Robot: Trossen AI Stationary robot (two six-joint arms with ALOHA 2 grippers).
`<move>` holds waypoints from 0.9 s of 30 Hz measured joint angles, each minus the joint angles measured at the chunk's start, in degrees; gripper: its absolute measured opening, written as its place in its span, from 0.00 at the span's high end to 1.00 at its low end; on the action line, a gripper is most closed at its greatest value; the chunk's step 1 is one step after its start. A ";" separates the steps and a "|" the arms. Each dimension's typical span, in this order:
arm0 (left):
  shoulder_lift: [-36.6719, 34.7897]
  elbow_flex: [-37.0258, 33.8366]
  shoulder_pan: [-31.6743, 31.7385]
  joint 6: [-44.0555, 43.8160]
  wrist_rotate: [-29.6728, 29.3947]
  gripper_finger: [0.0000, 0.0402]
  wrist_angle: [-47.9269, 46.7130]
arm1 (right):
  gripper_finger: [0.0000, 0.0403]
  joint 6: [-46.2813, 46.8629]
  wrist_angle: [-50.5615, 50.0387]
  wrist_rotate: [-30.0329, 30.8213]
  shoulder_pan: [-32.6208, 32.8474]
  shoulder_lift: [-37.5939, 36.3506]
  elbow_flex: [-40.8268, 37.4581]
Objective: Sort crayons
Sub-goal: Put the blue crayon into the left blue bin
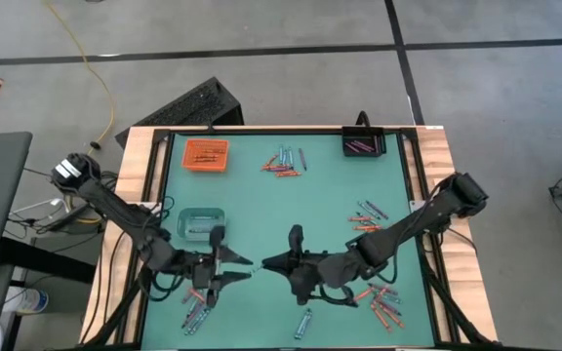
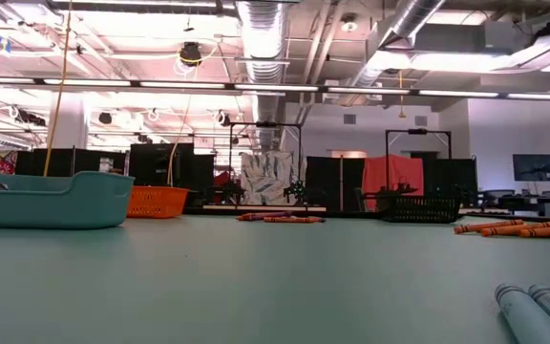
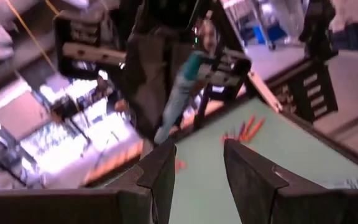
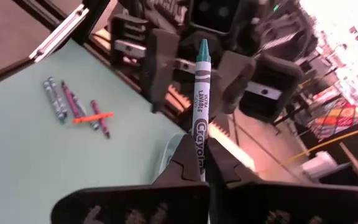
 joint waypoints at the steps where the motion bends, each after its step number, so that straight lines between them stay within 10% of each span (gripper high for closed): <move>1: 0.85 0.00 0.00 1.13 0.41 0.68 2.37 | 1.00 -0.45 0.63 -0.19 -0.03 -0.03 0.01; 11: 8.91 0.02 0.00 11.92 -1.57 0.68 22.90 | 1.00 -0.49 1.33 -1.64 -0.68 -0.03 0.01; 27: 9.66 0.09 0.56 13.56 3.48 0.82 26.22 | 1.00 -0.38 2.37 -2.42 -1.04 -0.01 0.01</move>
